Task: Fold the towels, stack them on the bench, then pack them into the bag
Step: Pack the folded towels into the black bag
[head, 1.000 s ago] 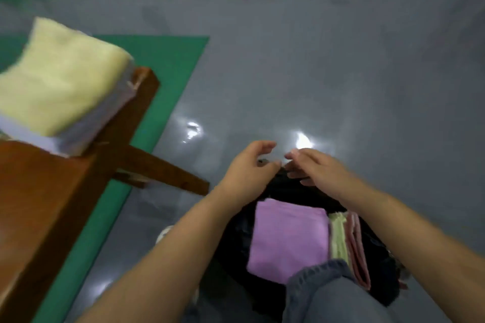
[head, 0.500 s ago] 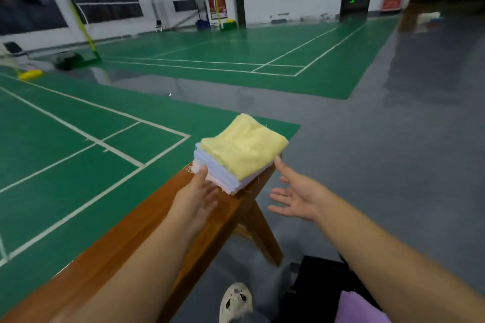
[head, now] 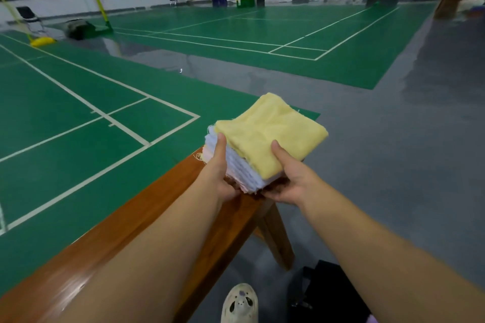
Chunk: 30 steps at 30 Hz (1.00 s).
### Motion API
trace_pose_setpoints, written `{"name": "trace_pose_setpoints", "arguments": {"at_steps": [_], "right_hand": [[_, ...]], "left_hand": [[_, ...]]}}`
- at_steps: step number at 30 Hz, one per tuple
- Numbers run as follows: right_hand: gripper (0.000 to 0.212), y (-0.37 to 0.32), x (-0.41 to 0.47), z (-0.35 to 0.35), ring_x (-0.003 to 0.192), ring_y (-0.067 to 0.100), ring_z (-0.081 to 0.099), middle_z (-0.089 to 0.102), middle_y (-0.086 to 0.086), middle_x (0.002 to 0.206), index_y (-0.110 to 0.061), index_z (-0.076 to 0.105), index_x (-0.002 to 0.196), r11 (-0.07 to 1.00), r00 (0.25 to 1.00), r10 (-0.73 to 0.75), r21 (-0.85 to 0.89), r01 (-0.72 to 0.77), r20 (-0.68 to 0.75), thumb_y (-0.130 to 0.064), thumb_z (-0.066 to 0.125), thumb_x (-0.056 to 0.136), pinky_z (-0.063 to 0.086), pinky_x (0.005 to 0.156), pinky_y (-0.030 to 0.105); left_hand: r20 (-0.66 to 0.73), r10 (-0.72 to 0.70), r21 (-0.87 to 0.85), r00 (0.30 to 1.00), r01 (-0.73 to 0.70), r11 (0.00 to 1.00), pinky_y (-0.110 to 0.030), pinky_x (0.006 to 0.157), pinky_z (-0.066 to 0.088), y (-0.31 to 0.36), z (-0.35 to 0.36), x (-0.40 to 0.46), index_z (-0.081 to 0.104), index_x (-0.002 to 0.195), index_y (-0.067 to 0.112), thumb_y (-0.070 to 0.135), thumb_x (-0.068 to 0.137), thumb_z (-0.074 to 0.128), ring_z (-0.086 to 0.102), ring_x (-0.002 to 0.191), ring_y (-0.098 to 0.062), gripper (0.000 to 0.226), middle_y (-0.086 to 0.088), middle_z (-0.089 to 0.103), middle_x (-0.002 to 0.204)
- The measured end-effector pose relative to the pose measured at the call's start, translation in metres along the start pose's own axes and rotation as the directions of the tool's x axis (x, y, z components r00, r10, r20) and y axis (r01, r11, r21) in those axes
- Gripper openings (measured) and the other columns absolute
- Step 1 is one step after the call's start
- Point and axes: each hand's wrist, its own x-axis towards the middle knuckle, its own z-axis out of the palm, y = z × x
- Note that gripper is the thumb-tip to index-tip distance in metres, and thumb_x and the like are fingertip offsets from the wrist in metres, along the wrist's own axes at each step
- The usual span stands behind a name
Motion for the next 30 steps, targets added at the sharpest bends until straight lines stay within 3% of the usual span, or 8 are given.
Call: {"name": "trace_pose_setpoints", "arguments": {"at_steps": [5, 9, 11, 14, 18, 22, 27, 30], "right_hand": [[0.085, 0.0, 0.013, 0.005, 0.106, 0.036, 0.057, 0.058, 0.014, 0.122, -0.017, 0.043, 0.131, 0.998, 0.999, 0.015, -0.065, -0.017, -0.029, -0.052, 0.08, 0.064, 0.047, 0.072, 0.05], [0.079, 0.006, 0.02, 0.009, 0.108, 0.034, 0.058, 0.059, 0.013, 0.122, -0.017, 0.046, 0.13, 0.997, 0.999, 0.015, -0.073, -0.018, -0.041, -0.047, 0.081, 0.065, 0.047, 0.088, 0.05], [0.076, 0.009, 0.02, 0.01, 0.102, 0.031, 0.061, 0.064, 0.012, 0.116, -0.017, 0.05, 0.126, 0.999, 0.999, 0.002, -0.041, -0.004, -0.033, -0.045, 0.083, 0.064, 0.052, 0.08, 0.046], [0.069, 0.009, 0.016, 0.009, 0.095, 0.029, 0.062, 0.065, 0.012, 0.11, -0.015, 0.051, 0.122, 1.0, 0.999, -0.01, -0.012, 0.009, -0.042, -0.044, 0.082, 0.067, 0.051, 0.066, 0.041], [0.065, 0.016, 0.0, -0.002, 0.096, 0.029, 0.063, 0.064, 0.014, 0.109, -0.01, 0.052, 0.121, 0.997, 0.999, -0.038, 0.066, 0.037, 0.019, -0.043, 0.077, 0.072, 0.054, 0.071, 0.044], [0.08, 0.04, -0.02, -0.058, 0.11, 0.027, 0.056, 0.059, 0.014, 0.119, -0.01, 0.054, 0.119, 0.974, 0.991, -0.015, 0.225, -0.016, 0.134, -0.075, 0.048, 0.073, 0.045, 0.098, 0.045], [0.1, 0.085, -0.031, -0.131, 0.119, 0.037, 0.05, 0.055, 0.025, 0.12, -0.002, 0.043, 0.133, 0.868, 0.991, 0.06, 0.484, -0.112, 0.122, -0.084, 0.036, 0.074, 0.042, 0.094, 0.05], [0.072, 0.096, -0.042, -0.141, 0.125, 0.046, 0.046, 0.051, 0.03, 0.131, -0.008, 0.047, 0.137, 0.828, 0.977, 0.012, 0.546, -0.129, 0.212, -0.061, 0.044, 0.088, 0.047, 0.09, 0.052]], "left_hand": [[0.025, 0.011, 0.077, 1.0, -0.013, 0.997, -0.045, 0.089, 0.05, 0.002, 0.011, 0.007, 0.054, 0.095, -0.001, 0.074, 0.072, 0.058, 0.063, 0.085, -0.032, 0.079, -0.02, 0.064, 0.095], [0.073, 0.013, 0.114, 0.997, -0.021, 0.993, -0.045, 0.079, 0.053, -0.006, 0.018, 0.004, 0.054, 0.11, -0.001, 0.069, 0.073, 0.061, 0.066, 0.085, -0.031, 0.079, -0.02, 0.065, 0.103], [0.074, 0.01, 0.134, 0.997, -0.02, 0.991, -0.047, 0.082, 0.056, -0.008, 0.022, 0.004, 0.054, 0.117, 0.001, 0.066, 0.07, 0.067, 0.068, 0.088, -0.033, 0.081, -0.02, 0.068, 0.101], [0.059, 0.009, 0.172, 0.998, -0.019, 0.985, -0.045, 0.081, 0.056, -0.006, 0.027, 0.002, 0.056, 0.104, 0.002, 0.049, 0.075, 0.075, 0.068, 0.082, -0.032, 0.058, -0.017, 0.068, 0.091], [-0.02, 0.02, 0.275, 1.0, -0.014, 0.961, -0.029, 0.069, 0.052, -0.015, 0.024, -0.004, 0.055, 0.089, 0.007, 0.031, 0.087, 0.065, 0.06, 0.071, -0.024, 0.026, -0.009, 0.061, 0.081], [0.088, 0.061, 0.26, 0.994, -0.082, 0.962, -0.027, 0.064, 0.047, -0.028, 0.021, -0.012, 0.055, 0.082, 0.011, 0.021, 0.09, 0.052, 0.056, 0.067, -0.021, 0.013, -0.007, 0.057, 0.078], [0.026, -0.041, 0.296, 0.999, 0.032, 0.955, -0.039, 0.086, 0.054, -0.048, 0.004, -0.053, 0.067, 0.087, 0.007, 0.019, 0.08, 0.068, 0.065, 0.085, -0.029, 0.014, -0.011, 0.07, 0.082], [0.107, -0.101, 0.328, 0.989, 0.061, 0.943, -0.038, 0.065, 0.059, -0.064, -0.008, -0.083, 0.067, 0.101, 0.009, 0.012, 0.064, 0.075, 0.068, 0.08, -0.029, 0.038, -0.013, 0.072, 0.089]]}}
